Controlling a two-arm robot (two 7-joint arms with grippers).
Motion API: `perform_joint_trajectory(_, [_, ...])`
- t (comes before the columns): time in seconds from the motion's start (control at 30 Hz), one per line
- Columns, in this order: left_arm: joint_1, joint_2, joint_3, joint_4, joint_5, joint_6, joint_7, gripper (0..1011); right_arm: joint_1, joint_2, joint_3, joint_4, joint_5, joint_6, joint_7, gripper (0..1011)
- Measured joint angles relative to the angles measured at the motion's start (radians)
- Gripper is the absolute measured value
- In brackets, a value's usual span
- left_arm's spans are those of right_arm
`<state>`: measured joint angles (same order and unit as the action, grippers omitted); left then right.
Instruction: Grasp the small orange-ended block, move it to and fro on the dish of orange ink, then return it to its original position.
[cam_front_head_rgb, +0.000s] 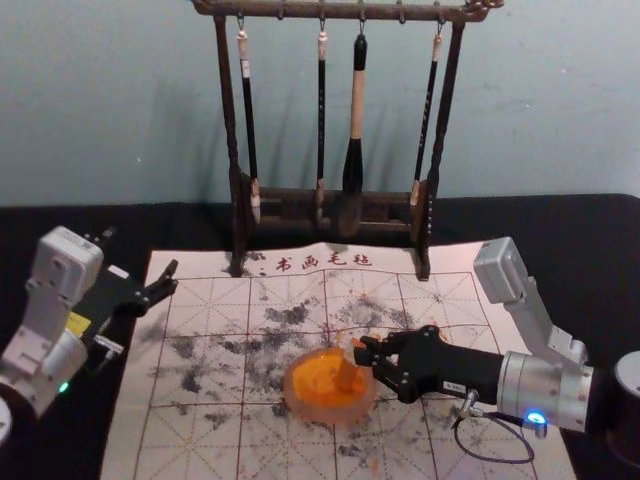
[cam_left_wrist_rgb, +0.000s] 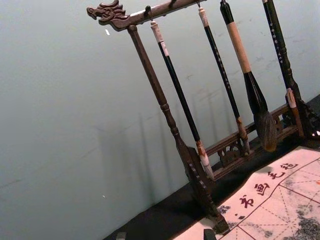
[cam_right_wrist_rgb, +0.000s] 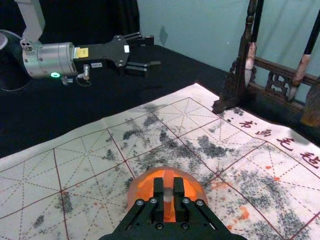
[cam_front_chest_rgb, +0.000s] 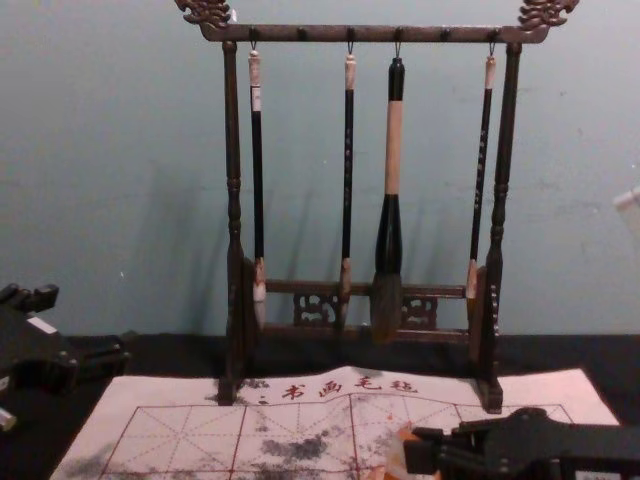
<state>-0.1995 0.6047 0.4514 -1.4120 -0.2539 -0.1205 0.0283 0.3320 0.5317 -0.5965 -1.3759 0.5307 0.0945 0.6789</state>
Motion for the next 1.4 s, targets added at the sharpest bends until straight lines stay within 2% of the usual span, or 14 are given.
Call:
perform_joint_trajectory(0.33, [0.000, 0.000, 0.000, 0.000, 0.000, 0.000, 0.000, 1001, -0.004, -0.008, -0.007, -0.002, 0.008, -0.006, 0.008, 83])
perform_joint_trajectory(1.03, [0.000, 0.000, 0.000, 0.000, 0.000, 0.000, 0.000, 1001, 0.058, -0.060, -0.049, 0.080, -0.006, -0.019, 0.039, 83])
perform_joint_trajectory(1.4, [0.000, 0.000, 0.000, 0.000, 0.000, 0.000, 0.000, 1001, 0.084, -0.082, -0.053, 0.128, -0.011, -0.030, 0.046, 83])
